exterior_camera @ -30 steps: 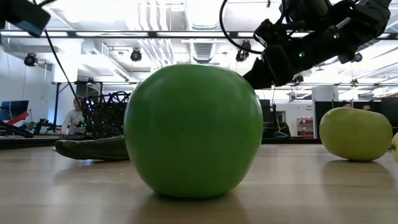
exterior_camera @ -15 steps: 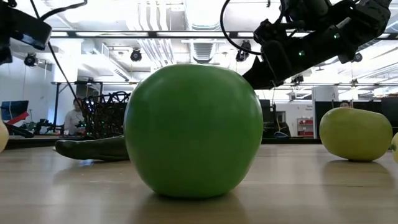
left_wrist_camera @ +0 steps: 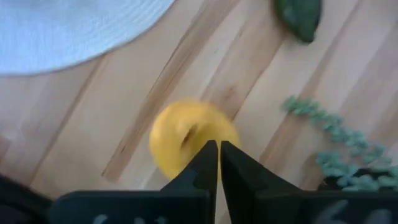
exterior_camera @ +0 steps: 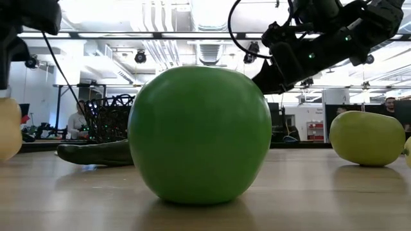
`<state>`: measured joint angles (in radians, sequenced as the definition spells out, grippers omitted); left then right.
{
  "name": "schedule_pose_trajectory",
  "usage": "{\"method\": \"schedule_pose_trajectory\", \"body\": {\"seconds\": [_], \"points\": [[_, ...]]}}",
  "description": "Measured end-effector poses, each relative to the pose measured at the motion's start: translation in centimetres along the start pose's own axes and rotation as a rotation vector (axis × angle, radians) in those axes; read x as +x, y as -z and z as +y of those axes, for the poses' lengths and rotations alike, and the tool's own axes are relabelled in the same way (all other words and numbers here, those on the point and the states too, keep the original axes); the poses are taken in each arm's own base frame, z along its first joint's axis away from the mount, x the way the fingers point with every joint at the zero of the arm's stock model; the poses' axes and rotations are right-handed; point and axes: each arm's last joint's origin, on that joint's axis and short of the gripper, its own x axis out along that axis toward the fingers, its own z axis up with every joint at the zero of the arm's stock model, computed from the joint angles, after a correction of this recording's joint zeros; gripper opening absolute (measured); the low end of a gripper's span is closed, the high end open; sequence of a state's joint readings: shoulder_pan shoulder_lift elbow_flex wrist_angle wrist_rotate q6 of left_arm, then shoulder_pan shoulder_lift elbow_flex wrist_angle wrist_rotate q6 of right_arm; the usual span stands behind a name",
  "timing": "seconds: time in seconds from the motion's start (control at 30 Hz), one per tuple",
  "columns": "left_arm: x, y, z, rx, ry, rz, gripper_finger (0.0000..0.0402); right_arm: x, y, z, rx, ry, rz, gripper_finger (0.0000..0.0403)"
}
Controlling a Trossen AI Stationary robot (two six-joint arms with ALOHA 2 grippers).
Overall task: Build produce basket
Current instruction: Put the yellow pear into the wire basket
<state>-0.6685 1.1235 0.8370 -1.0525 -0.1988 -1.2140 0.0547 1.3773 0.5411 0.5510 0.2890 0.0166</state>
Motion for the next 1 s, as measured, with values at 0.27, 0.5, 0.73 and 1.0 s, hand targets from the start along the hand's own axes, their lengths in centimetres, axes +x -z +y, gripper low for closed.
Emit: {"method": "schedule_pose_trajectory", "body": {"seconds": [0.27, 0.5, 0.73, 1.0], "points": [[0.1, 0.1, 0.0, -0.006, -0.002, 0.013, 0.0001, -0.1, 0.2, 0.0, -0.001, 0.000, 0.007, 0.0064], [-2.2, -0.4, 0.2, -0.018, 0.094, -0.042, 0.0013, -0.1, 0.3, 0.0, -0.002, 0.001, 0.006, 0.0059], [-3.0, 0.2, 2.2, -0.052, 0.118, -0.183, 0.0108, -0.1, 0.4, 0.0, 0.010, 0.001, 0.005, 0.0060], [-1.2, 2.2, 4.2, -0.159, 0.120, -0.145, 0.0225, -0.3, 1.3, -0.1, 0.033, 0.002, 0.033, 0.0061]]}}
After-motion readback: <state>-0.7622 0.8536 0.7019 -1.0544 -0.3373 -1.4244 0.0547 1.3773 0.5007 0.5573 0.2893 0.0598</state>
